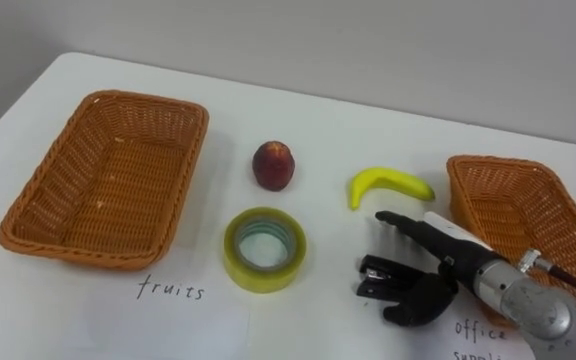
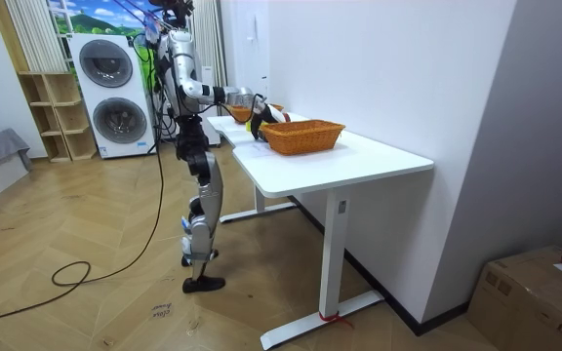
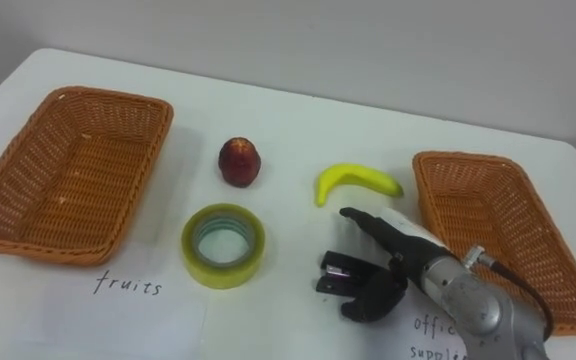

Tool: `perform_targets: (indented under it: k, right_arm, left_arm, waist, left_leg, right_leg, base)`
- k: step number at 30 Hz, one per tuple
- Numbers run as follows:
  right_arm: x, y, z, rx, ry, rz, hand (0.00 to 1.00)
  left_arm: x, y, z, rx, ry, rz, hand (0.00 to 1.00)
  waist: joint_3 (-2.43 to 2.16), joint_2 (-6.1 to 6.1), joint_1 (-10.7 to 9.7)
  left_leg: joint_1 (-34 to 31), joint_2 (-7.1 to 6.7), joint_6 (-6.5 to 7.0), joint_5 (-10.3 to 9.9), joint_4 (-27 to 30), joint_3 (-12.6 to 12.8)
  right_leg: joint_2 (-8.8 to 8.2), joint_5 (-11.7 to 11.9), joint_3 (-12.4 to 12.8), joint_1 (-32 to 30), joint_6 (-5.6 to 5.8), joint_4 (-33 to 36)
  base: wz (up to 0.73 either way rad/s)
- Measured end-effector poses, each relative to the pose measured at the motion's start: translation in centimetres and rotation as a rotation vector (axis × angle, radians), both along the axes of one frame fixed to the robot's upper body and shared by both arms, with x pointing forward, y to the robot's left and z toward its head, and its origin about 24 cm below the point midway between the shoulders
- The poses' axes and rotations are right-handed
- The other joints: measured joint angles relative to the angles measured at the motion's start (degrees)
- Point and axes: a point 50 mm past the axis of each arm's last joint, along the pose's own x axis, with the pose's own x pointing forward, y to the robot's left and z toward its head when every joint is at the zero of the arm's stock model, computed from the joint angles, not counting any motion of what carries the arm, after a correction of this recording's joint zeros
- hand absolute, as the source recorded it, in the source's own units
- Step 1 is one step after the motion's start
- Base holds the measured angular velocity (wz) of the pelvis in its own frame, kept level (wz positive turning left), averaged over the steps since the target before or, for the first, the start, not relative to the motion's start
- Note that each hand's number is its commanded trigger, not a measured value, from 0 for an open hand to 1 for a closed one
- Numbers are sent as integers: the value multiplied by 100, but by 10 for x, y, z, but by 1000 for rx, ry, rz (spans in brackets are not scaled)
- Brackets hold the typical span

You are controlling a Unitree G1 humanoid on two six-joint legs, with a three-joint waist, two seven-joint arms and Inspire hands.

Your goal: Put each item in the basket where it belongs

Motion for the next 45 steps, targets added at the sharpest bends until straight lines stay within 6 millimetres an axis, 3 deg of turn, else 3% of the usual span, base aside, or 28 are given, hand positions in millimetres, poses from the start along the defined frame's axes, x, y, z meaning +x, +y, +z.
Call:
perform_targets:
  k: [16,26,45]
  right_arm:
    - [1,5,3,-44,-12,23,0]
    - [3,20,7,-141,8,81,0]
    - [1,19,-1,-158,109,72,0]
  left_arm:
    - [2,-2,0,9,-10,-7,0]
    - [4,-2,0,17,-3,-2,0]
    - [4,-2,0,47,-18,6,0]
  waist:
    - [0,0,0]
    - [-9,-61,6]
    - [-10,-71,130]
  left_leg:
    - [-10,0,0,0,-4,-6]
    - [-2,3,0,0,24,-7]
    - [55,8,9,7,35,-12]
  right_leg:
    - [1,2,-7,-19,0,-3]
    - [2,6,-6,-9,-3,1]
    - [3,54,5,59,-4,2]
  base:
    - [0]
    - [0]
    - [0]
